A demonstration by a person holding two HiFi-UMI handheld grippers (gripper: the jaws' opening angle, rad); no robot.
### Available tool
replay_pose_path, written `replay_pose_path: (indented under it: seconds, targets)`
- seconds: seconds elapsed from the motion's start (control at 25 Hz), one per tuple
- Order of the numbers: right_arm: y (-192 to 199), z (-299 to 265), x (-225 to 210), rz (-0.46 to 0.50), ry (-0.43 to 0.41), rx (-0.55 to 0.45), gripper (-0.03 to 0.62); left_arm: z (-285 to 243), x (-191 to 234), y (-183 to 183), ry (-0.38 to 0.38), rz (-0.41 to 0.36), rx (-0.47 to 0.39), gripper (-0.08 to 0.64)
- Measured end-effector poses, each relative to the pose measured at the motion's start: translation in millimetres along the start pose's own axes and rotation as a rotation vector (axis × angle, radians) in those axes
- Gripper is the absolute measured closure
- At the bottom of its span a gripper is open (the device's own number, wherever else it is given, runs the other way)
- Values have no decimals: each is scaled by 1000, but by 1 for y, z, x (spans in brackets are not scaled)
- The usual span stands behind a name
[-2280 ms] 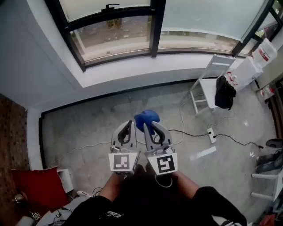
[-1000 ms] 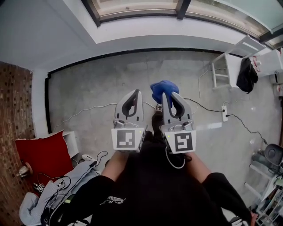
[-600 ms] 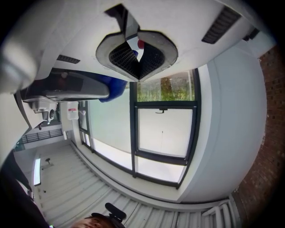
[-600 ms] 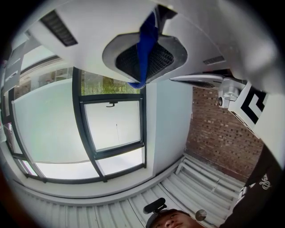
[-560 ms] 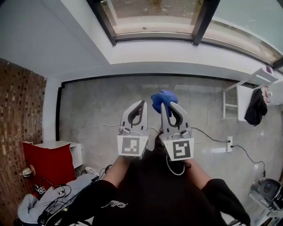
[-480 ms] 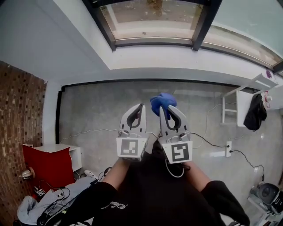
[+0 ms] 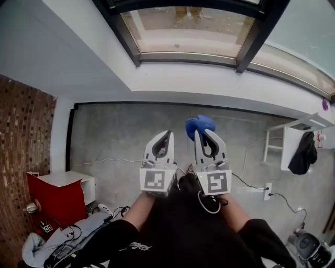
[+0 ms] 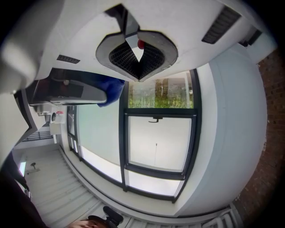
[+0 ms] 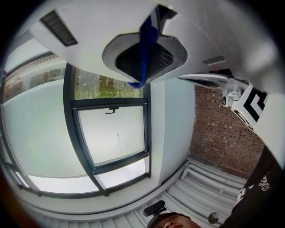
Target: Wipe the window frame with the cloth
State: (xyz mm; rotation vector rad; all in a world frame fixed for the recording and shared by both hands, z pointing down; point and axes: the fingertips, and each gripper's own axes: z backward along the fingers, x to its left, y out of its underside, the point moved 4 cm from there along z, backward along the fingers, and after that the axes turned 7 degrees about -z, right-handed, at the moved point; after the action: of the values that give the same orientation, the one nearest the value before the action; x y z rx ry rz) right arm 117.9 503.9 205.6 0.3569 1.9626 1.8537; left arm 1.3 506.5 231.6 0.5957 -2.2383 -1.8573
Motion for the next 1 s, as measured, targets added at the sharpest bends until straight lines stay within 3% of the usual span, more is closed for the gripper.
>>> replay_pose_path:
  seconds: [0.4, 0.68, 1.0]
  targets:
    - [5, -161, 15, 66, -30, 50, 571, -103, 122, 1, 12, 43, -24, 556]
    - [-5, -274, 41, 49, -29, 38, 571, -158, 218, -5, 35, 31, -31, 556]
    - [5, -337, 54, 42, -45, 70, 571, -187, 275, 9, 17, 52, -1, 557]
